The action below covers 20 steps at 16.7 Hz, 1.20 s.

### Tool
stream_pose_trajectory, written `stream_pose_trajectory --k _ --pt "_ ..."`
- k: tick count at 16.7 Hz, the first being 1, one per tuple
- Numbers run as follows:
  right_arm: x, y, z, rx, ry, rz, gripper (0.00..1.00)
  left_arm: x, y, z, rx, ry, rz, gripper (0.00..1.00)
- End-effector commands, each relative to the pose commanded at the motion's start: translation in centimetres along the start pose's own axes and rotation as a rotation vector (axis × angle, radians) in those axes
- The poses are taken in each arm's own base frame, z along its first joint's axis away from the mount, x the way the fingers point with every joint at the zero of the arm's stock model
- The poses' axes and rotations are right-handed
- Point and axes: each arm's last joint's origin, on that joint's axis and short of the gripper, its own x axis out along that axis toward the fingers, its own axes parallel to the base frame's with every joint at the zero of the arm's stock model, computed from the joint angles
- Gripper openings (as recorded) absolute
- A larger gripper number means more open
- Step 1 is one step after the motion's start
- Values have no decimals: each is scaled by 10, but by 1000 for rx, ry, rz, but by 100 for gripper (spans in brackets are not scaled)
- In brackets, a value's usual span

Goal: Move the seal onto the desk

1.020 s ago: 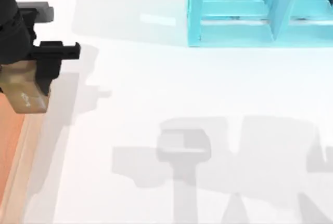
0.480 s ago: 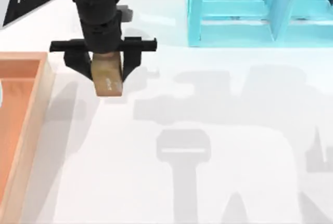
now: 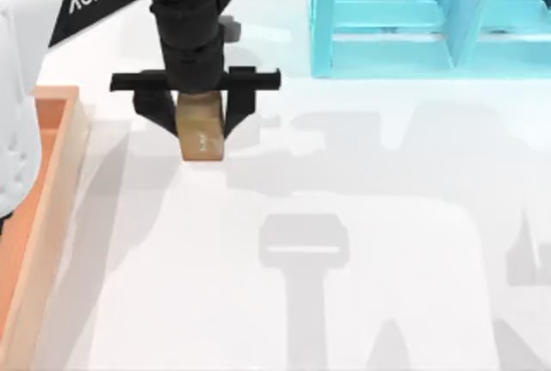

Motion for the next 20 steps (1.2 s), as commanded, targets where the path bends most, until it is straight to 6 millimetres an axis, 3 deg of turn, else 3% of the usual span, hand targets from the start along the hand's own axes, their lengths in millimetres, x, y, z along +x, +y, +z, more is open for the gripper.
stream_pose_trajectory --k 13,17,20 --pt "0 0 0 0 0 0 100 44 -2 0 2 -4 -2 0" --pt "0 0 0 0 0 0 100 45 -2 0 2 -4 -2 0" --pt "0 0 0 0 0 0 100 45 -2 0 2 -4 -2 23"
